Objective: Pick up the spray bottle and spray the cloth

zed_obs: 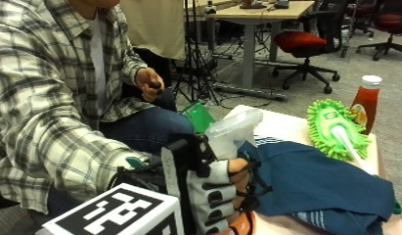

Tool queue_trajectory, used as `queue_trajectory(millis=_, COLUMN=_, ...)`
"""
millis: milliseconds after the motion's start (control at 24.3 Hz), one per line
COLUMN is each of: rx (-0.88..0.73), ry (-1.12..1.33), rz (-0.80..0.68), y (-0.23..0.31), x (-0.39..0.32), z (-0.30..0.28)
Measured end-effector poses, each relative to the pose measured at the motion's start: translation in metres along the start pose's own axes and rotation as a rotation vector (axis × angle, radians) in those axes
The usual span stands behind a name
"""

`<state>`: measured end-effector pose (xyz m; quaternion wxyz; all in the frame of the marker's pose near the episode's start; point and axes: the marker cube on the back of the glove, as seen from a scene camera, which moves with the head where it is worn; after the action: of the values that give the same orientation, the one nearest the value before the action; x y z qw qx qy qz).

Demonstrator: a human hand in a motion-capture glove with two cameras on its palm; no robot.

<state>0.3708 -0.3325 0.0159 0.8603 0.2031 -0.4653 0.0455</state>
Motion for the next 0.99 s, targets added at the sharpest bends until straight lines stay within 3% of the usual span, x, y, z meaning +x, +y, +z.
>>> queue_trajectory(millis=288, rx=-0.080, ry=0.002, rz=0.071, y=-0.006, x=-0.002, z=0.002)
queue_trajectory(millis=617, rx=-0.016, ry=0.041, rz=0.075, y=-0.009, x=-0.014, z=0.007)
queue_trajectory(millis=987, rx=-0.062, ry=0.259, rz=0.035, y=0.005, x=-0.073, z=0.022)
